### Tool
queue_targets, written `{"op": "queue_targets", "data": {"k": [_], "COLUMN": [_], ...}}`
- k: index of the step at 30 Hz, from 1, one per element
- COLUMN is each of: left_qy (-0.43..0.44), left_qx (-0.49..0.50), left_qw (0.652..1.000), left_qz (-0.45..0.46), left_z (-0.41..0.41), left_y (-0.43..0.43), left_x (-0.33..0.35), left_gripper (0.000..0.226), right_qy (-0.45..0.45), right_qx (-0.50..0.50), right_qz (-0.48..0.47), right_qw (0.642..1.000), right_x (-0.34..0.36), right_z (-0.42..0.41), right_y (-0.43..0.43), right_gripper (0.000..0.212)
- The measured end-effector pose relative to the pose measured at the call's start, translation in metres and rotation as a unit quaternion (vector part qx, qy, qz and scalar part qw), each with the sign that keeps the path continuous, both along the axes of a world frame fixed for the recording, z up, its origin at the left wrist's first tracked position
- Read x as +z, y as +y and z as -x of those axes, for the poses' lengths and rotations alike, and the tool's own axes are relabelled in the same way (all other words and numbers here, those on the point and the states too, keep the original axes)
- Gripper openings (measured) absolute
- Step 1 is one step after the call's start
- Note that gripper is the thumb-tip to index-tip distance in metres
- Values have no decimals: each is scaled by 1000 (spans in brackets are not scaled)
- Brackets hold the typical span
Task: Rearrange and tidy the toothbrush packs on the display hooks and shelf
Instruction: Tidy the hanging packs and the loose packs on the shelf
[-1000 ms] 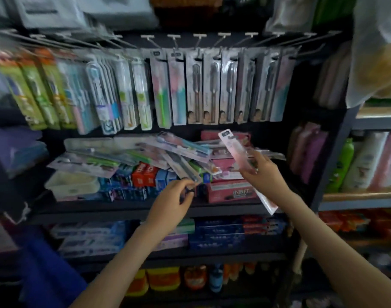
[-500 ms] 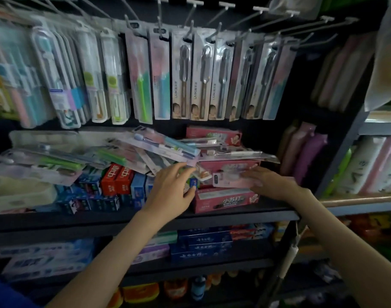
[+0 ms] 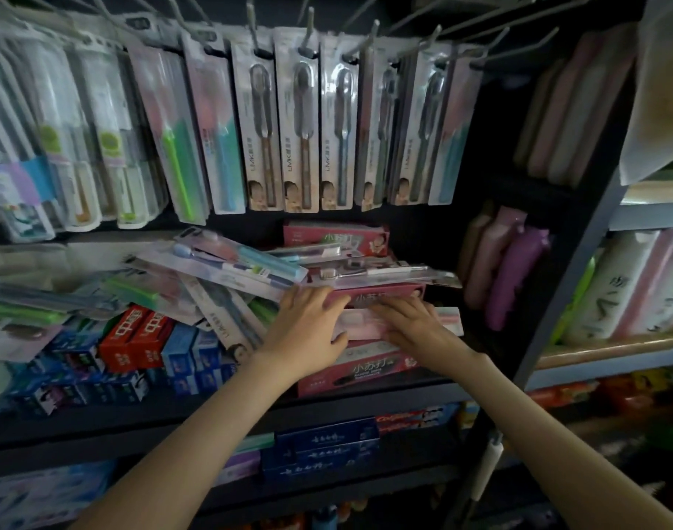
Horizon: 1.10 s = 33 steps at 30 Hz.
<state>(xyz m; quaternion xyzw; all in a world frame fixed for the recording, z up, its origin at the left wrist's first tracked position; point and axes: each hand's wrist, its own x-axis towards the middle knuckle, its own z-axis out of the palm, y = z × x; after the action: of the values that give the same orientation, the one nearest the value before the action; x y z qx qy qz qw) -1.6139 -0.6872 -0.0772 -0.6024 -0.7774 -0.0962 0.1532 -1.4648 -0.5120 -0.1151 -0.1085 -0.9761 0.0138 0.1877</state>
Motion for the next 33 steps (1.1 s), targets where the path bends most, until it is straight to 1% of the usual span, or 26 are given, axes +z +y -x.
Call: {"op": "queue_targets", "data": {"k": [3, 6, 10, 13, 17, 20, 26, 28, 31, 33], "left_qy": [9, 16, 5, 6, 13, 5, 33, 41, 48, 47], "left_qx": [-2, -3, -9, -11, 8, 52, 118, 139, 166, 189], "left_qw": [1000, 1000, 999, 996, 980, 965, 945, 940, 929, 921], "left_qz": [0, -9, -37, -83, -196, -257, -302, -310, -327, -338], "left_z": [-3, -5, -7, -5, 12, 35, 85, 97, 114, 125], "left_y": [2, 3, -1, -8, -26, -44, -77, -84, -88, -91], "left_x": [-3, -7, -8, -2, 18, 42, 76, 85, 106, 120], "left_gripper": [57, 57, 55, 50, 42, 42, 41, 44, 52, 57], "right_qy": [29, 25, 23, 71, 173, 215, 212, 239, 278, 282], "right_qx": [14, 1, -22, -36, -25, -4, 19, 46, 102, 115], "right_qz": [-25, -31, -11, -14, -25, -21, 22, 33, 20, 74], "right_qw": [999, 999, 999, 997, 984, 976, 977, 969, 955, 950], "right_x": [-8, -7, -11, -9, 21, 48, 64, 84, 125, 149], "right_z": [-3, -4, -6, -3, 19, 50, 104, 120, 152, 175], "right_y": [2, -6, -10, -17, -37, -53, -76, -85, -107, -121], "right_gripper": [53, 48, 58, 52, 47, 48, 49, 48, 49, 55]}}
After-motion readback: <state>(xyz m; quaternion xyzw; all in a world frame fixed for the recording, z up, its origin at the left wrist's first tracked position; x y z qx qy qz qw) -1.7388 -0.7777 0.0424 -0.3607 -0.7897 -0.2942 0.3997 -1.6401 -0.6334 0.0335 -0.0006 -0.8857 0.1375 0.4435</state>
